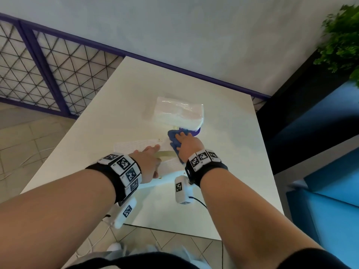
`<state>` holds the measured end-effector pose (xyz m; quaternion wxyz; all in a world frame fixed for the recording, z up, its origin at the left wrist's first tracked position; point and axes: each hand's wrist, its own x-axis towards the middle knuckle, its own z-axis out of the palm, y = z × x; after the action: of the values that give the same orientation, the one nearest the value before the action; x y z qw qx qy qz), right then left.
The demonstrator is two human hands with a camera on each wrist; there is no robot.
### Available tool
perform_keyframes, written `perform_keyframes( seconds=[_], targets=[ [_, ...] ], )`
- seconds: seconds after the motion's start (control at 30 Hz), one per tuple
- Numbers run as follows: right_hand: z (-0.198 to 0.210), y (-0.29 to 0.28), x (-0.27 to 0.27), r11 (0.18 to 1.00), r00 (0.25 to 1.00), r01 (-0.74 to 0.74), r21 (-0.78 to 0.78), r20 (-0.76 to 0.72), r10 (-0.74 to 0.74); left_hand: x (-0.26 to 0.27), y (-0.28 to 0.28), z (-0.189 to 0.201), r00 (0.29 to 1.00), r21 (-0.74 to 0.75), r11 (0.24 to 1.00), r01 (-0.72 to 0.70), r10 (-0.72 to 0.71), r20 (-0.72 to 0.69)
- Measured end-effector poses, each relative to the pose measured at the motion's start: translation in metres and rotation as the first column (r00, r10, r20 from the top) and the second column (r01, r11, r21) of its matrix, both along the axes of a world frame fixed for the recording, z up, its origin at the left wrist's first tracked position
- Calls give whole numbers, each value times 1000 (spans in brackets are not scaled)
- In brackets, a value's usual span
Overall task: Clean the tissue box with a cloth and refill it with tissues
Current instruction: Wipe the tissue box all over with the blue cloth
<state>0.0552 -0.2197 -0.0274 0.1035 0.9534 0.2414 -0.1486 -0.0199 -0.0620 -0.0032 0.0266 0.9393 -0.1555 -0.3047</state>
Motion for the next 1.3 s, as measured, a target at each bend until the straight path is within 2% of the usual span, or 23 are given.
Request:
perform_keyframes(
  seconds=[0.1,0.23,0.33,0.43,0.5,0.63,0.7,0.77,0.83,0.87,0.93,1.0,1.07,1.13,1.17,1.3],
  targets=[
    [15,-9,-18,992,1000,14,-128,-13,-16,1,2,-5,1000,-18,1000,14,-14,7],
    [19,-25,-12,995,998,60,-84,7,-60,1,3,-5,1000,-37,999,-1,1,-3],
    [11,-7,1,991,997,79,-112,-13,-81,0,3,-1,999,-59,998,-36,33,-36],
    [5,2,-5,998,999,40,-51,39,-38,-2,3,-1,998,-60,997,-50,48,-31],
    [9,-10,-16,999,1000,-7,-37,-10,7,-2,2,-3,998,-70,996,-49,47,-31],
    [26,-32,-28,998,999,44,38,-30,-43,-3,7,-14,1000,-88,996,-13,14,14],
    [34,-38,-21,990,992,123,67,-25,-122,-4,11,-16,998,-145,989,-31,39,54],
    [38,-45,-8,923,947,321,214,-52,-317,-8,17,-16,987,-245,966,-78,109,118],
    [43,-46,4,791,892,439,427,-104,-439,-10,31,-16,961,-263,958,-111,171,218],
    [45,-44,7,757,895,417,503,-84,-438,-10,39,-16,949,-210,968,-135,187,253],
    [46,-36,8,765,928,330,552,-40,-371,-9,53,-16,937,-66,975,-213,223,268],
    [33,-22,11,840,948,306,449,-66,-311,-8,61,-16,932,-33,960,-278,278,233],
    [11,-7,20,925,948,313,214,-127,-291,-6,63,-16,929,-105,947,-304,319,188],
    [9,10,24,967,956,254,21,-160,-247,-7,62,-14,923,-168,931,-323,349,159],
    [11,23,26,981,971,193,-6,-142,-192,-6,62,-13,919,-183,923,-338,366,149],
    [2,76,9,995,996,-14,102,-85,23,-3,62,-16,920,-146,931,-335,357,162]
  ],
)
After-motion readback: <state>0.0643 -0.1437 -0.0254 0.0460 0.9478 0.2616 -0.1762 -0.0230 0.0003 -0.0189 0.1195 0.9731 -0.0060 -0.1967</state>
